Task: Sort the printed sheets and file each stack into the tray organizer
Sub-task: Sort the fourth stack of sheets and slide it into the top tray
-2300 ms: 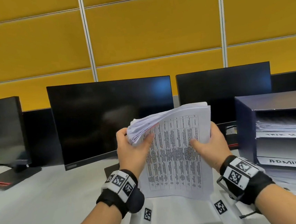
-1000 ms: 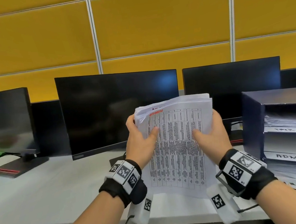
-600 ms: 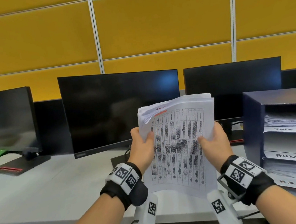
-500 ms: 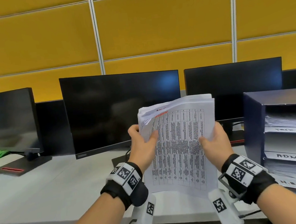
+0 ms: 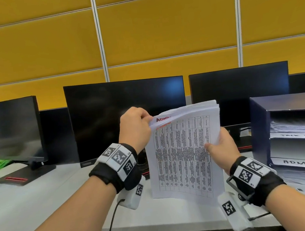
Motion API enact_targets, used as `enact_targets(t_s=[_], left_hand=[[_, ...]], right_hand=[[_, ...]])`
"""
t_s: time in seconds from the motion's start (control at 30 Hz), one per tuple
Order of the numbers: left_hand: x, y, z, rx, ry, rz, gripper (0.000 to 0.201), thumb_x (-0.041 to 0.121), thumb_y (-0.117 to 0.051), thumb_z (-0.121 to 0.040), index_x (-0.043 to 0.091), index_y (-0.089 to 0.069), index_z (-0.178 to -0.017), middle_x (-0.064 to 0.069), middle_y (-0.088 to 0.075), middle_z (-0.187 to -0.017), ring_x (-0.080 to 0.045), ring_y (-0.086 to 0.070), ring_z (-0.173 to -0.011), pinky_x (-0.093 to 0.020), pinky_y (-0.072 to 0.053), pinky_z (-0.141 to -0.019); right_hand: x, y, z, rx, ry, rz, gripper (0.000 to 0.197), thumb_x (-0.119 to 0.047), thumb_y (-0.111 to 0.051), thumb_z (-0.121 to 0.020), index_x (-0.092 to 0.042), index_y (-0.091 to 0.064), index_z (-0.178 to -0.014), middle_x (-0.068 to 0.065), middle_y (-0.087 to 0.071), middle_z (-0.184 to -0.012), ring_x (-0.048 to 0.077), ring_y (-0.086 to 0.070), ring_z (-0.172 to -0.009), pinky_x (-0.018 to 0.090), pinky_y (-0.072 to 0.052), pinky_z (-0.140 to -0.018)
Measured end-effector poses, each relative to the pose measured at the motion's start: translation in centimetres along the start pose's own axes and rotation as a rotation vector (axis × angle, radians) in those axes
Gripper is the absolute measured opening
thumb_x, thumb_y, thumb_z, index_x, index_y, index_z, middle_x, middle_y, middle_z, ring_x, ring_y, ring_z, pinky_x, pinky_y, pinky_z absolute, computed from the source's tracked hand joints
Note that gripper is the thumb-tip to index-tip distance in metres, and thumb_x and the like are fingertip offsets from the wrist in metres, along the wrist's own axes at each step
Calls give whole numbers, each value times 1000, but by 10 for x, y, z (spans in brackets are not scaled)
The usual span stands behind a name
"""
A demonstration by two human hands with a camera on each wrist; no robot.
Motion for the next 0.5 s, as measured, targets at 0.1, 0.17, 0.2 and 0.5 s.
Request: enact_targets(t_s=[0.1, 0.17, 0.2, 0.5], left_hand=[[-10, 4, -6, 26, 94, 29, 15, 11, -53, -96, 12, -61, -84, 6, -54, -81, -10, -53, -78, -24, -45, -66], [-21, 8, -10, 58, 170, 53, 14, 12, -52, -96, 15, -60, -85, 7, -55, -81, -10, -54, -78, -25, -45, -67], [-27, 10, -10, 79, 212, 72, 14, 13, -53, -96, 16, -60, -85, 7, -56, -81, -11, -56, -80, -26, -48, -68], [-74, -6, 13, 41, 386, 297, 10, 18, -74, -81, 13, -66, -84, -4, -68, -84, -23, -66, -81, -42, -59, -73]], right_hand=[[1, 0, -2, -5, -5, 14, 44, 1, -56, -89, -18, -42, -127, -7, -54, -102, 16, -54, -97, 38, -50, -81], [1, 0, -3, -11, -3, 15, 45, 1, -56, -89, -19, -42, -127, -6, -55, -104, 16, -54, -99, 37, -49, -82], [2, 0, -3, -14, -2, 16, 44, 0, -56, -89, -19, -43, -126, -5, -55, -105, 16, -55, -100, 37, -49, -82], [4, 2, -6, -40, -9, -3, 43, 1, -55, -90, -18, -44, -126, -10, -56, -101, 14, -54, -98, 34, -46, -79]])
Point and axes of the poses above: each hand's wrist, its own z-axis away from the middle knuckle, its own y-axis out of the back of the hand, x = y × z, the point moved 6 cm from there along -z, towards the middle knuckle
